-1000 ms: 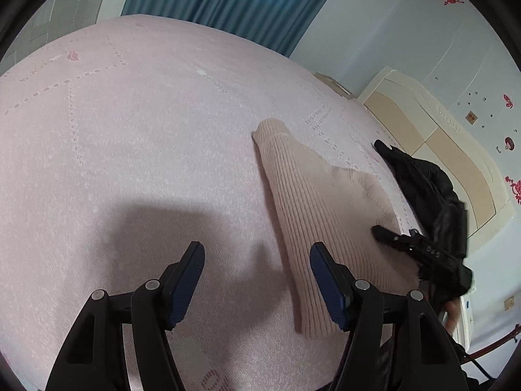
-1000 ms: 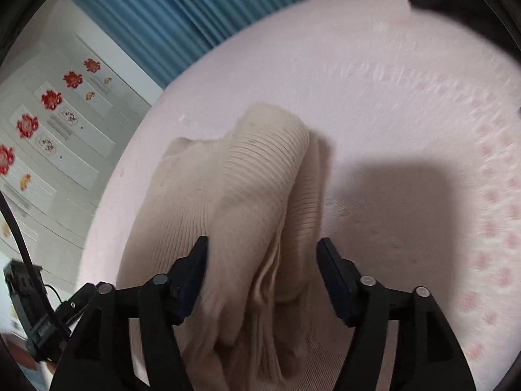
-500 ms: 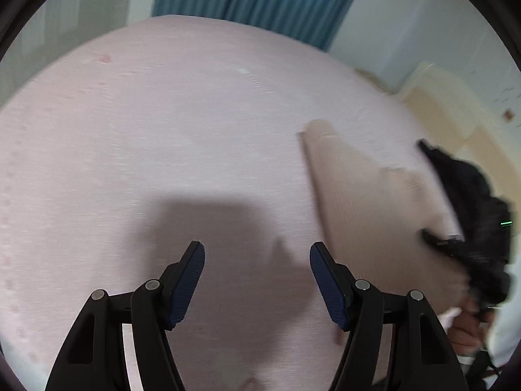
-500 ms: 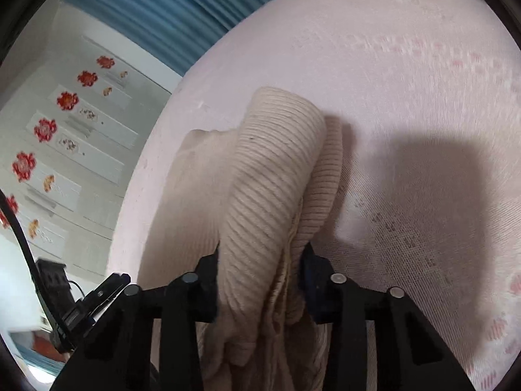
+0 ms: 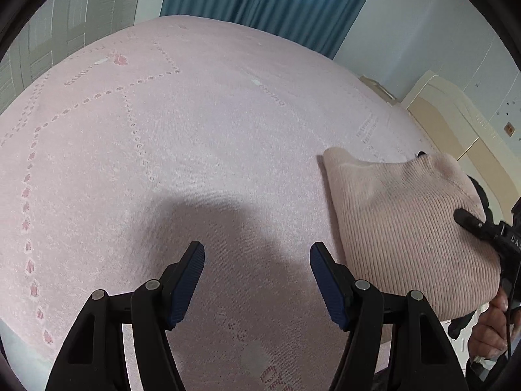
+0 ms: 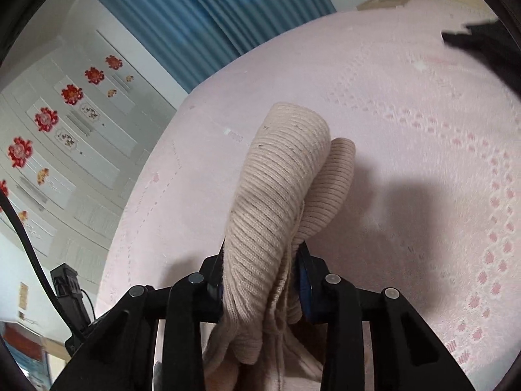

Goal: Fold small clothes

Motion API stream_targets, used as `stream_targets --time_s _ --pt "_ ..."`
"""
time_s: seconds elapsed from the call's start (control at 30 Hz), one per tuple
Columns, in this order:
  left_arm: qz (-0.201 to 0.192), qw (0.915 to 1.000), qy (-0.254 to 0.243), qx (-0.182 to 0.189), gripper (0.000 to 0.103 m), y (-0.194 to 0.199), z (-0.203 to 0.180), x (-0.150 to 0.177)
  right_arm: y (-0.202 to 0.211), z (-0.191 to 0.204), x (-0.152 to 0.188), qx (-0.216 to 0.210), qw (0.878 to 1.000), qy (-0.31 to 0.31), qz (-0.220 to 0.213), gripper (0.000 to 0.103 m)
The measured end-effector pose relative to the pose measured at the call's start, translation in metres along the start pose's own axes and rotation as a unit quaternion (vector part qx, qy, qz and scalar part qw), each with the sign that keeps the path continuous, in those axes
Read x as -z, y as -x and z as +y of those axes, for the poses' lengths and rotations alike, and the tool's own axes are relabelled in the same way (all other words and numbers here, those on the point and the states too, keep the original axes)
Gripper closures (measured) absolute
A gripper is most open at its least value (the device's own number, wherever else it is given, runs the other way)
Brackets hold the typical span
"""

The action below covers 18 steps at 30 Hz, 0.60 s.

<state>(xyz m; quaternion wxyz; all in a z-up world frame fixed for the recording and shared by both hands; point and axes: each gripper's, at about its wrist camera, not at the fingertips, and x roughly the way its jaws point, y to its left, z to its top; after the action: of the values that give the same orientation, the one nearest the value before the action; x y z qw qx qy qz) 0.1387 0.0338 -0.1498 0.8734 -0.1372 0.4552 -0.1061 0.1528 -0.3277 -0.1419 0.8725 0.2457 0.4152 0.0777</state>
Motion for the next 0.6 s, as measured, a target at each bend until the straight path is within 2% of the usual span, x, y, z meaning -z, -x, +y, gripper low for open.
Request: stream_targets --time_s 0.27,0.43,0.6 --pt "-0.006 0.9999 0.010 0.011 0.038 0.003 0.024 -0.017 -0.014 0.064 -0.025 0.027 0.999 0.022 0.002 0.070" --pt "-0.011 0.9997 0.021 0.005 0.038 0.003 0.048 -0.033 -0.033 0.094 -0.040 0.005 1.000 0.014 -0.002 0.072" --pt "-0.013 0.9993 0.035 -0.003 0.038 0.001 0.074 -0.044 -0.055 0.117 -0.050 -0.046 0.999 -0.009 0.003 0.073"
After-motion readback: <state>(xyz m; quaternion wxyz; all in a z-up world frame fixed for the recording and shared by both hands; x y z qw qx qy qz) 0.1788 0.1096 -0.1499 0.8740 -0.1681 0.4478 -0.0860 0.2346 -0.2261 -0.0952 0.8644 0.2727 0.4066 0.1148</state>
